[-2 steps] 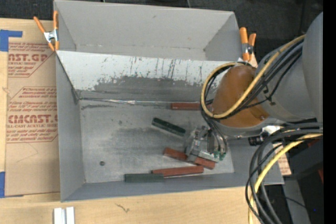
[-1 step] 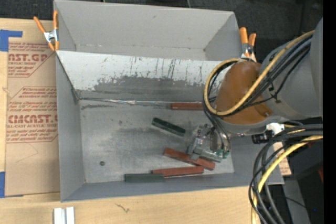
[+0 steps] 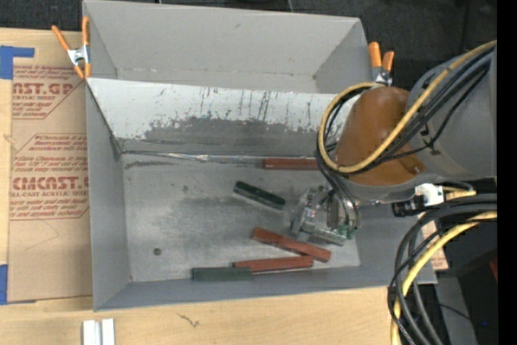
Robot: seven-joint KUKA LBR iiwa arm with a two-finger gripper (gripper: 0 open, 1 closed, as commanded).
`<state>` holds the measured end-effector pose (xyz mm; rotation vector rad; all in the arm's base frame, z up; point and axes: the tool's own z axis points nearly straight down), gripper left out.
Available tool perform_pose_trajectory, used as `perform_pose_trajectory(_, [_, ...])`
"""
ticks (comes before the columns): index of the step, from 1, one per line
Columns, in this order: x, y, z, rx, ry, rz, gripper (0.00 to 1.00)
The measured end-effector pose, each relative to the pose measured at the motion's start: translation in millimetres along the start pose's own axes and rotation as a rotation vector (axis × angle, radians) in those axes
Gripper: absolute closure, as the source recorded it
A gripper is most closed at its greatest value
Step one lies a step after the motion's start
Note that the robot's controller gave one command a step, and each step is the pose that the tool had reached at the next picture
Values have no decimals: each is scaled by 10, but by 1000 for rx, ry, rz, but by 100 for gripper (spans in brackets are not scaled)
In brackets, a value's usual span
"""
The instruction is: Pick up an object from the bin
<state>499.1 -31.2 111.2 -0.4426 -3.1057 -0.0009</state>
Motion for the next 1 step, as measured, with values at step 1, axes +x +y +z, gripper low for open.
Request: perform_pose_trajectory(1, [0,0,-192,0,-1,0,100])
